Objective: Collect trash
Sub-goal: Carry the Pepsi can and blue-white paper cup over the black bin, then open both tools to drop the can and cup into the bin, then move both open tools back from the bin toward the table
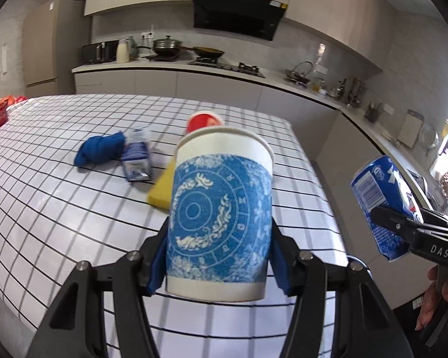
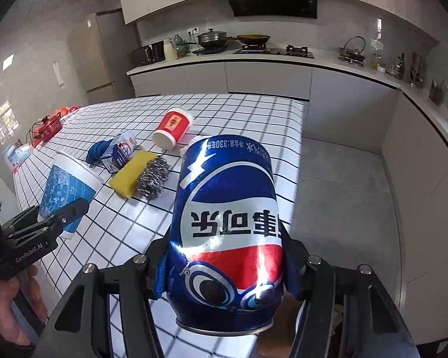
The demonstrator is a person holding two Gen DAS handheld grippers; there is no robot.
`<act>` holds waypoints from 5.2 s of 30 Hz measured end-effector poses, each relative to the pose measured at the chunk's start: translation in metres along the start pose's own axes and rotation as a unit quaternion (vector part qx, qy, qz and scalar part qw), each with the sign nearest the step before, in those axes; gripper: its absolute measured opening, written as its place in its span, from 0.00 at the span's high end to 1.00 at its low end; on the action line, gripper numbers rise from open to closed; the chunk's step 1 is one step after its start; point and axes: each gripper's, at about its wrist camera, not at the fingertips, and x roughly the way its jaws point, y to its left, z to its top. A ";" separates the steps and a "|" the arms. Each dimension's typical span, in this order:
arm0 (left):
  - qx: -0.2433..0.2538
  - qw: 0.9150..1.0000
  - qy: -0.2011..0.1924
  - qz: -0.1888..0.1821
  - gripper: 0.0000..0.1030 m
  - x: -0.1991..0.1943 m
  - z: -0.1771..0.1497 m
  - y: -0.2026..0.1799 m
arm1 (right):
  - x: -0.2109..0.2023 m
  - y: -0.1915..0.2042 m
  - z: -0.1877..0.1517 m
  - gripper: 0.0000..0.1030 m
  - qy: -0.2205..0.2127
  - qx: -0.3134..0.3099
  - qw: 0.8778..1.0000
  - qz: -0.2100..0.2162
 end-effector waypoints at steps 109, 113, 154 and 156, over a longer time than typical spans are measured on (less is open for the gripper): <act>0.075 0.997 0.031 -0.014 0.09 -0.012 -0.106 -0.260 | -0.102 -0.241 -0.146 0.00 -0.007 -0.010 0.999 -0.040; 0.057 0.998 0.018 0.002 0.09 -0.025 -0.103 -0.234 | -0.101 -0.220 -0.137 0.00 -0.015 -0.014 1.000 -0.023; -0.043 0.990 -0.047 0.127 0.09 -0.038 -0.018 0.047 | 0.015 0.040 0.014 0.00 -0.034 -0.081 0.996 0.024; -0.045 0.991 -0.042 0.121 0.09 -0.029 -0.012 0.054 | 0.025 0.046 0.020 0.00 -0.032 -0.082 0.996 0.026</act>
